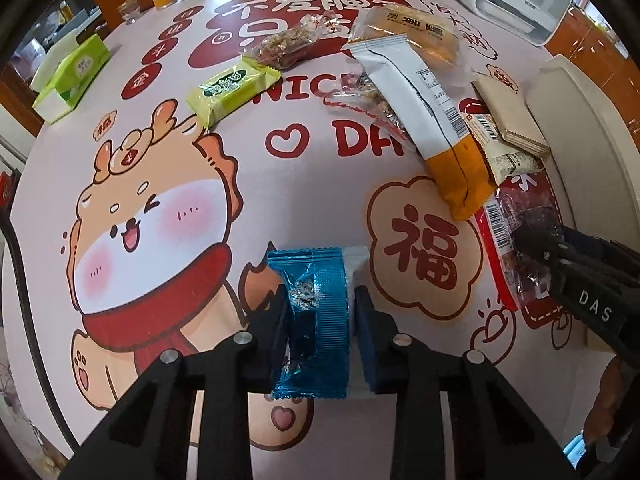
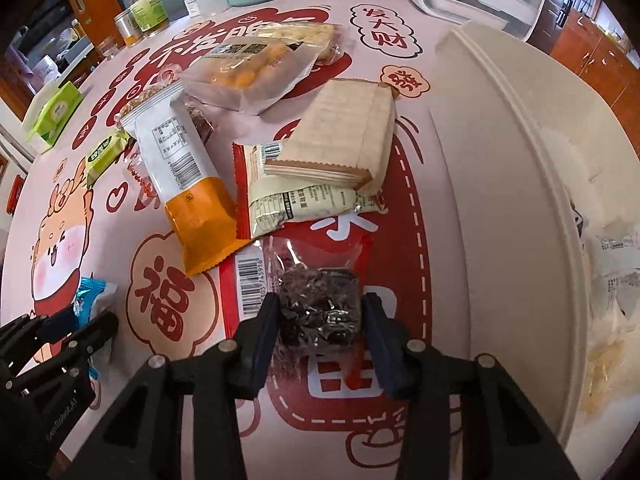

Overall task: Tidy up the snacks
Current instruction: 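Grasp the blue wrapped cake with the left tool while the right tool grasps the dark candy pack, then carry the blue cake and candy pack into the white tray and release both, then move both tools back over the remaining snacks on the table, then grasp the green wrapped cake with the left tool while the right tool grasps the white-orange bar, then carry the green cake and white-orange bar into the white tray and release both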

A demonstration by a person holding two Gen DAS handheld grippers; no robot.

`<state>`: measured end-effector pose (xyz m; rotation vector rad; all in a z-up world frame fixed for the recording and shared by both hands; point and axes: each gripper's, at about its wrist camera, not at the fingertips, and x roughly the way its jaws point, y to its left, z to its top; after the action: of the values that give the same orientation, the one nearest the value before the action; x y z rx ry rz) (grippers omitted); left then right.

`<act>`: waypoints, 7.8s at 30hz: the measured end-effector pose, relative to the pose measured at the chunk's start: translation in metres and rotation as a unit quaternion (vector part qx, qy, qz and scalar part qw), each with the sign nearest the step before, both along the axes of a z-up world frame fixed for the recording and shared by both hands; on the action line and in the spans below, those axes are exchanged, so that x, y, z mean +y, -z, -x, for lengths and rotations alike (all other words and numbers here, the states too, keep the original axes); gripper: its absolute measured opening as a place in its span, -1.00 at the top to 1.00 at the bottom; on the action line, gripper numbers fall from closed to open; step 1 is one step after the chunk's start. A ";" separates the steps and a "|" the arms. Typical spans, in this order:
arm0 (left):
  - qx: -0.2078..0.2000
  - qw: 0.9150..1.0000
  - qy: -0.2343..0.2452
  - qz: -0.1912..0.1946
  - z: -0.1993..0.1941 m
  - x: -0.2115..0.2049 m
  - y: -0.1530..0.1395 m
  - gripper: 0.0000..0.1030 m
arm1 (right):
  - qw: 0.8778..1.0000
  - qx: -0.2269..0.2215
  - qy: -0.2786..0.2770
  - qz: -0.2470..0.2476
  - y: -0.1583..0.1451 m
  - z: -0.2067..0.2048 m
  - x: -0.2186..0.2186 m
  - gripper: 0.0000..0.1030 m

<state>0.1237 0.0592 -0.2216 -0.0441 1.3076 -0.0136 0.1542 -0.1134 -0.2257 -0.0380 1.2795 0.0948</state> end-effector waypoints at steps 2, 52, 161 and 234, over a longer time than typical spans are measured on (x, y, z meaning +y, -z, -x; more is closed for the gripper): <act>0.003 1.000 -0.001 0.002 0.001 0.001 0.000 0.46 | 1.000 0.003 -0.003 -0.001 0.000 0.001 0.000 0.18; -0.209 0.967 0.141 -0.031 -0.072 -0.306 -0.189 0.46 | 0.971 -0.220 0.092 0.018 -0.183 0.010 -0.250 0.18; -0.043 0.986 0.150 -0.063 -0.142 0.076 -0.009 -0.75 | 0.996 -0.044 -0.070 -0.013 -0.036 -0.066 0.089 -0.20; -0.164 0.973 0.162 0.009 0.007 -0.240 -0.169 0.27 | 0.986 -0.123 0.057 -0.094 -0.148 0.053 -0.195 0.24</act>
<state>0.1167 -0.1804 -0.0523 0.1512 0.9726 -0.2998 0.1009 -0.3081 -0.0781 0.1816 1.0191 0.1092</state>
